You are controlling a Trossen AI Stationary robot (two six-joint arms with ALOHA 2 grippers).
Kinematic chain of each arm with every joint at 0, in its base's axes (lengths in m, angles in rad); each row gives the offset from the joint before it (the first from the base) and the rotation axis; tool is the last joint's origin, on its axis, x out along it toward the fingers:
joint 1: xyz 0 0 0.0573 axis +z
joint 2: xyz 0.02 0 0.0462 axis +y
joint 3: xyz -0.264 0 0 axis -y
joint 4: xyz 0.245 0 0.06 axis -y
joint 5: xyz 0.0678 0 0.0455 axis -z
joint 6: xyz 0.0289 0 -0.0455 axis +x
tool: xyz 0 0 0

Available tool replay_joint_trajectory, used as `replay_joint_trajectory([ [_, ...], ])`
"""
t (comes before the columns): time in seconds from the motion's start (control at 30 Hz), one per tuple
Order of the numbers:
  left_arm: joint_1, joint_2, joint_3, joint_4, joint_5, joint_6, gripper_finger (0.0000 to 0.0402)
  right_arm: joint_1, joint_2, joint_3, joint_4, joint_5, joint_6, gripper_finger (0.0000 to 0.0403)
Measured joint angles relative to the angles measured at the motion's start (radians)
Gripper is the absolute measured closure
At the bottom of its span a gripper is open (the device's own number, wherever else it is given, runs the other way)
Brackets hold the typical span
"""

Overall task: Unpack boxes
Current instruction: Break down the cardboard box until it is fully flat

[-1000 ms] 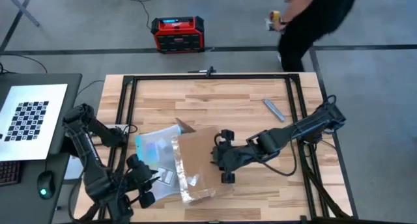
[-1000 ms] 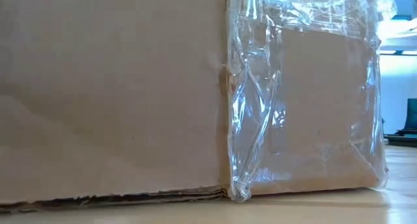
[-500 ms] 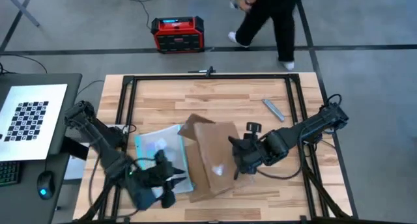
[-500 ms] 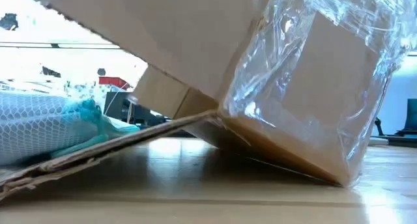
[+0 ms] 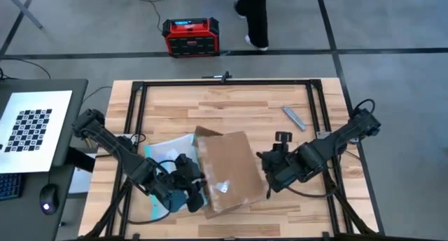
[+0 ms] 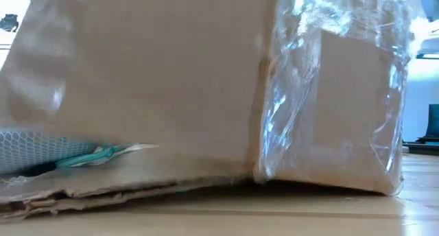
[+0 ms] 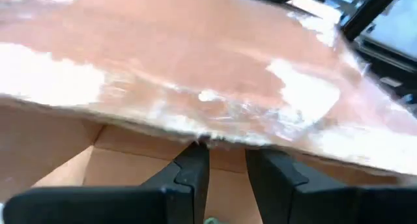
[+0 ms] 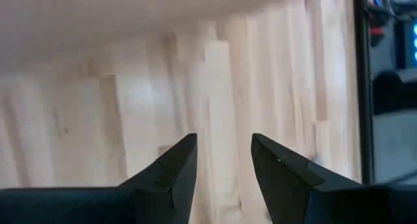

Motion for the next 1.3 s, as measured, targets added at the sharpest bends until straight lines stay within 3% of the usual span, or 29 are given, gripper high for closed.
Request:
replay_joint_trajectory([
  [0.13, -0.022, 0.002, -0.001, -0.072, 0.002, -0.065, 0.0320, 0.012, -0.007, -0.006, -0.019, 0.008, 0.033, 0.0265],
  [0.3, -0.057, 0.017, -0.061, -0.157, 0.007, -0.244, 0.0320, 0.027, -0.011, -0.120, 0.130, 0.007, 0.033, 0.0265],
  [0.43, -0.081, 0.017, -0.169, -0.066, 0.028, -0.358, 0.0320, 0.027, -0.012, -0.230, 0.244, 0.002, 0.033, 0.0265],
  [0.67, -0.065, 0.017, -0.326, 0.222, 0.063, -0.329, 0.0320, 0.005, -0.012, -0.275, 0.479, -0.003, 0.004, 0.0265],
  [0.87, -0.041, 0.017, -0.438, 0.393, 0.103, -0.368, 0.0320, 0.007, -0.021, -0.251, 0.463, -0.006, -0.018, 0.0265],
  [1.1, 0.041, 0.017, -0.464, 0.406, 0.134, -0.349, 0.0320, -0.010, -0.021, -0.162, 0.461, -0.002, -0.088, 0.0265],
  [1.3, 0.087, 0.032, -0.464, 0.415, 0.230, -0.277, 0.0320, -0.034, -0.021, -0.161, 0.489, -0.052, -0.135, 0.0265],
])
